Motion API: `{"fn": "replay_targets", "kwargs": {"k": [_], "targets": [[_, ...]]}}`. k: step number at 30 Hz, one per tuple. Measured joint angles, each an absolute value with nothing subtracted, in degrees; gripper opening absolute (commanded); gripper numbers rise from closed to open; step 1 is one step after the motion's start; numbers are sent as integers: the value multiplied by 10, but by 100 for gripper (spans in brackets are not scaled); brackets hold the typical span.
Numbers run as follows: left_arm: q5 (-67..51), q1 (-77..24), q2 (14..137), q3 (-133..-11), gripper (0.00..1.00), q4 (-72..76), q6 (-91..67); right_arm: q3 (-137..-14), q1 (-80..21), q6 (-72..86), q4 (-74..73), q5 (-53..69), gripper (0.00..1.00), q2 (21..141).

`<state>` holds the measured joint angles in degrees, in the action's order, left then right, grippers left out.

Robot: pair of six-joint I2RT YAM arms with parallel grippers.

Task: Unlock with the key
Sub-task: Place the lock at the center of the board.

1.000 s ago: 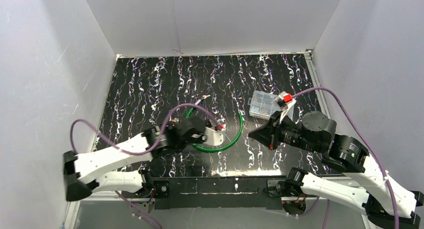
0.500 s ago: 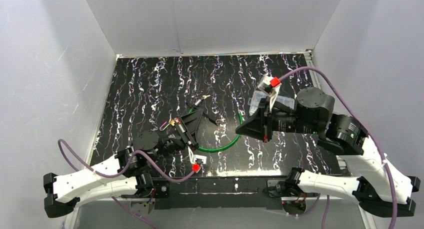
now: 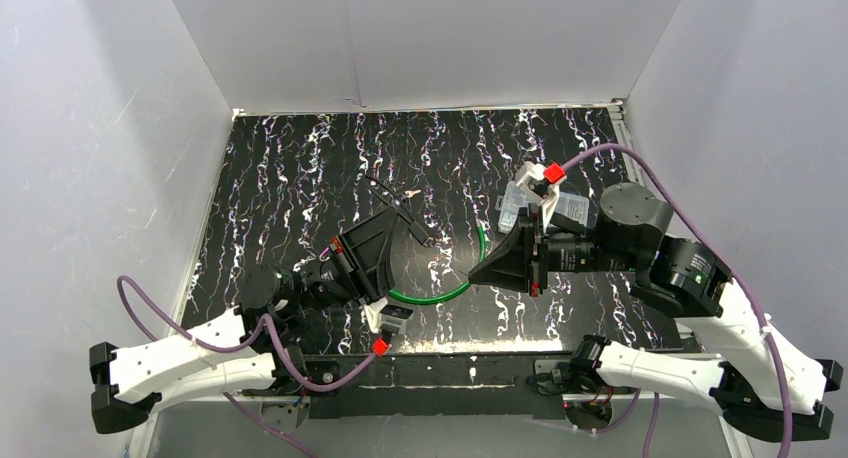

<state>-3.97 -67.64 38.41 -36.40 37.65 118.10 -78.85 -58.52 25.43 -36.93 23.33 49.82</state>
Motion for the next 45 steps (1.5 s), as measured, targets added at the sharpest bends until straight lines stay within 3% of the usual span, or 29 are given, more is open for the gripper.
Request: {"fn": "replay_targets", "kwargs": {"k": [18,39,45], "targets": [[-68,-676,496,-443,0,528,1196,-627,-487,421,-82,378,1,442],[-78,-676,517,-456,0,583,1196,-619,-468,602,172,458,1,477],[-68,-671,521,-437,0,577,1196,-566,-463,698,277,446,1,477]]}}
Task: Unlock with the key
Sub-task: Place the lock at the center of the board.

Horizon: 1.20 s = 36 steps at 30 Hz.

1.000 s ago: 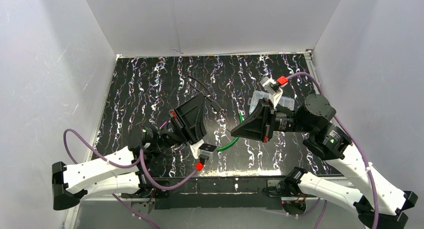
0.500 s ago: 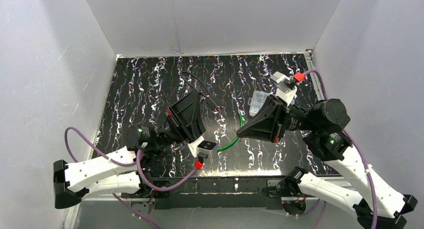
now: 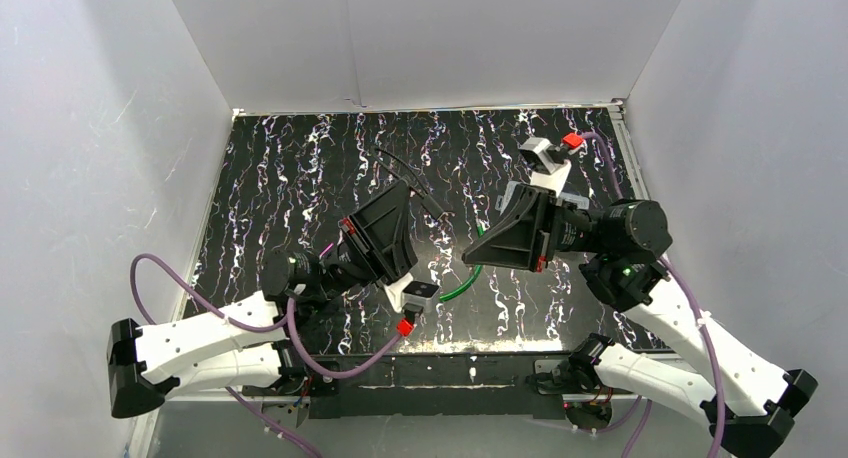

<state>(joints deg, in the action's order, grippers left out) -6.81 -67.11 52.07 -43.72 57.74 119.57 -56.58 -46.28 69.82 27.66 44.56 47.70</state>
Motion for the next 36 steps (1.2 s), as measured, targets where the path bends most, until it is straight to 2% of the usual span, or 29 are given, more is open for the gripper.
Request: {"fn": "replay_targets", "kwargs": {"k": [6,15,20,25,30,36], "targets": [[-50,-627,519,-405,0,577,1196,-511,-460,771,326,424,1,481],[-46,-572,486,-336,0,553,1197,-494,-438,835,363,403,1,484],[-75,-571,477,-333,0,582,1198,-454,-416,938,477,390,1,529],[-84,-568,485,-330,0,600,1198,-437,-409,995,495,389,1,569],[-76,-567,443,-276,0,586,1198,-444,-380,967,413,407,1,531],[-52,-567,246,-182,0,367,1199,-507,-346,832,193,420,1,458]]}}
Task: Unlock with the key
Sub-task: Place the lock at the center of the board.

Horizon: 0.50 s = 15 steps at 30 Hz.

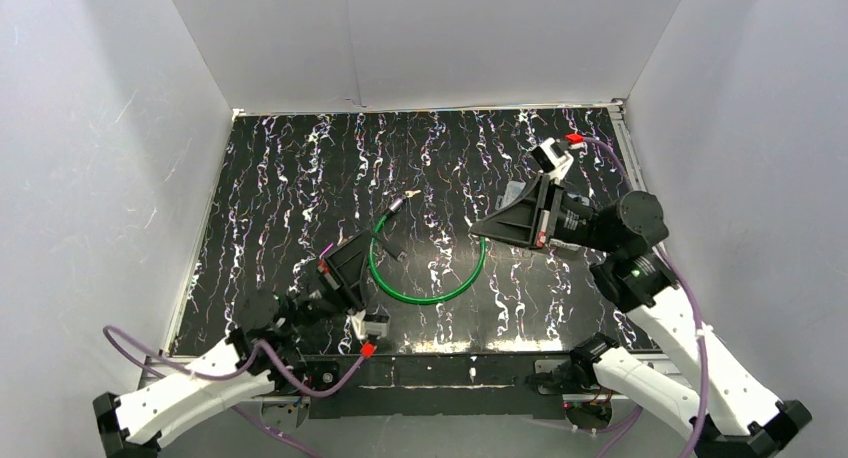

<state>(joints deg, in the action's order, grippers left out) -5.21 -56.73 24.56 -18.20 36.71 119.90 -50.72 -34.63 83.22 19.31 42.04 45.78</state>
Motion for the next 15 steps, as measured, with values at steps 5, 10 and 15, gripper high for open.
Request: {"fn": "replay_targets", "kwargs": {"k": [5,10,15], "targets": [[-52,-567,73,-116,0,168,1199,-531,-341,730,37,413,1,426],[-63,-567,52,-41,0,69,1199,-531,-341,669,-67,399,1,426],[-57,-567,182,-5,0,86,1199,-530,-341,633,-122,387,1,440]]}}
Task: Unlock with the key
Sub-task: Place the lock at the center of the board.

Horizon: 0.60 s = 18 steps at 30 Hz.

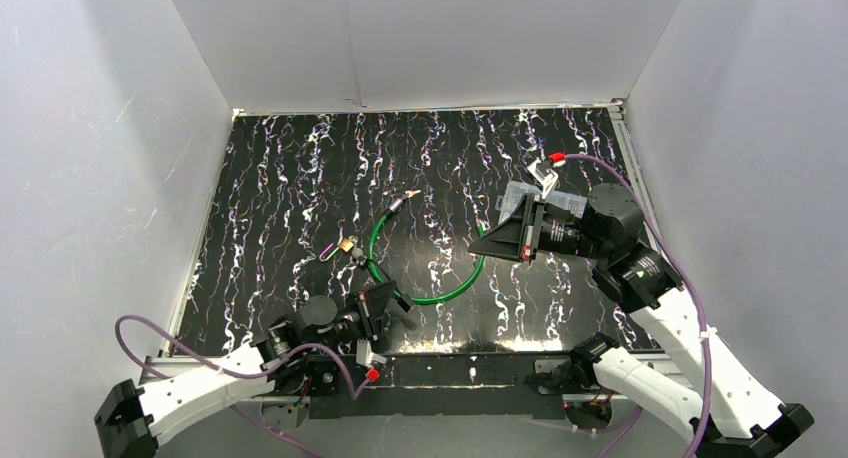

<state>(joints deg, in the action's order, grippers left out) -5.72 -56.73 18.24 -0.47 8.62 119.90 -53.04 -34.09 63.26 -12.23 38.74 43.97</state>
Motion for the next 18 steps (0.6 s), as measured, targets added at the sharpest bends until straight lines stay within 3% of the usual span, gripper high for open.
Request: {"fn": "replay_targets", "kwargs": {"k": [4,7,10,12,13,14,18], "targets": [[-51,-567,295,-5,1,157,1200,-530,-341,620,-135,387,1,447],[-53,-567,356,-5,17,206,1200,-530,-341,613,-136,387,1,451],[-69,-567,372,-5,28,237,1200,-530,-341,612,-136,385,1,451],[-77,-567,354,-5,29,236,1199,-530,-341,612,-136,385,1,451],[-81,-567,339,-5,63,231,1200,-530,-341,612,-136,385,1,451],[-83,-567,322,-5,83,221,1200,-530,-341,612,-136,384,1,451],[-96,-567,220,-5,96,133,1200,-530,-337,611,-136,383,1,451]]}}
